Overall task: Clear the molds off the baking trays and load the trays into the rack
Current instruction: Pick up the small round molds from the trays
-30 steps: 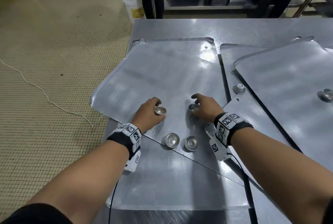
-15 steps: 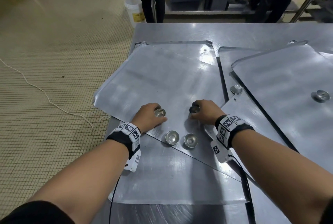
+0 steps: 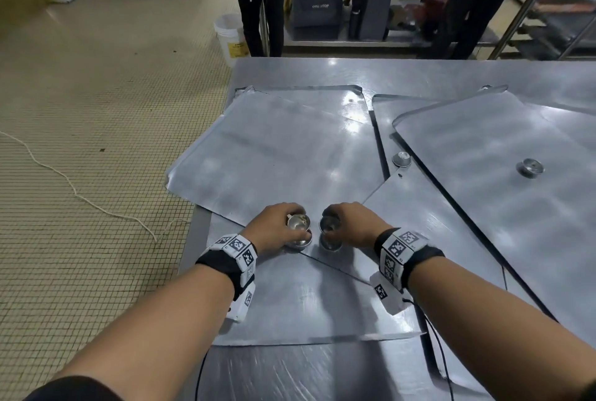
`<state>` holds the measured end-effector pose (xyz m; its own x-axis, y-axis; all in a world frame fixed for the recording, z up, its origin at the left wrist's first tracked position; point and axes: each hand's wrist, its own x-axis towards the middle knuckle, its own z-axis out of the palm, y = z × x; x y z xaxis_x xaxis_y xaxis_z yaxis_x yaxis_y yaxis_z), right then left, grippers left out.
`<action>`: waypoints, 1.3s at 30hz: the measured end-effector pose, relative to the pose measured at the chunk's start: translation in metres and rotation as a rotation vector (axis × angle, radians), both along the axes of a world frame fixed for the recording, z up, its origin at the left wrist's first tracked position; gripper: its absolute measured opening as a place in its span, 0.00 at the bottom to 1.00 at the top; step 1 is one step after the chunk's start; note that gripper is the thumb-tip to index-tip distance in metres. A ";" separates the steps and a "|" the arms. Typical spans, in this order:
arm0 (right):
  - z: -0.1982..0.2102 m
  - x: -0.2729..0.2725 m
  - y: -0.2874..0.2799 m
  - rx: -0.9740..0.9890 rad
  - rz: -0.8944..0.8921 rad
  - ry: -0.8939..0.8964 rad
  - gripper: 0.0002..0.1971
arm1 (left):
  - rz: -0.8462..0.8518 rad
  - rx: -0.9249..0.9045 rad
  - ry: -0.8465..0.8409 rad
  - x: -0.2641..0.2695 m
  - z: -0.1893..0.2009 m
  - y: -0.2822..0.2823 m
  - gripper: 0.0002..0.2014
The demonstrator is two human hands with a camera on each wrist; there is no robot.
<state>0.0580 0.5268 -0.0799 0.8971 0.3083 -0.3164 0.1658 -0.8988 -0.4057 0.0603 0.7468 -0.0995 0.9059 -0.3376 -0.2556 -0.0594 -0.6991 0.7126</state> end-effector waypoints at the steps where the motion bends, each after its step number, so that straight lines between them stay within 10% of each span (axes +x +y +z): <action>1: -0.002 -0.004 0.000 -0.009 0.006 -0.003 0.20 | -0.001 0.005 -0.004 -0.003 0.000 -0.001 0.25; 23: -0.016 -0.075 0.017 -0.182 0.066 -0.156 0.11 | -0.008 0.112 -0.093 -0.049 -0.008 0.007 0.25; 30: 0.009 -0.104 -0.006 0.039 -0.183 -0.136 0.26 | -0.041 0.074 -0.146 -0.049 0.005 -0.010 0.26; 39: 0.035 -0.124 -0.086 0.109 -0.433 -0.193 0.19 | -0.119 -0.017 -0.175 -0.048 0.031 -0.083 0.21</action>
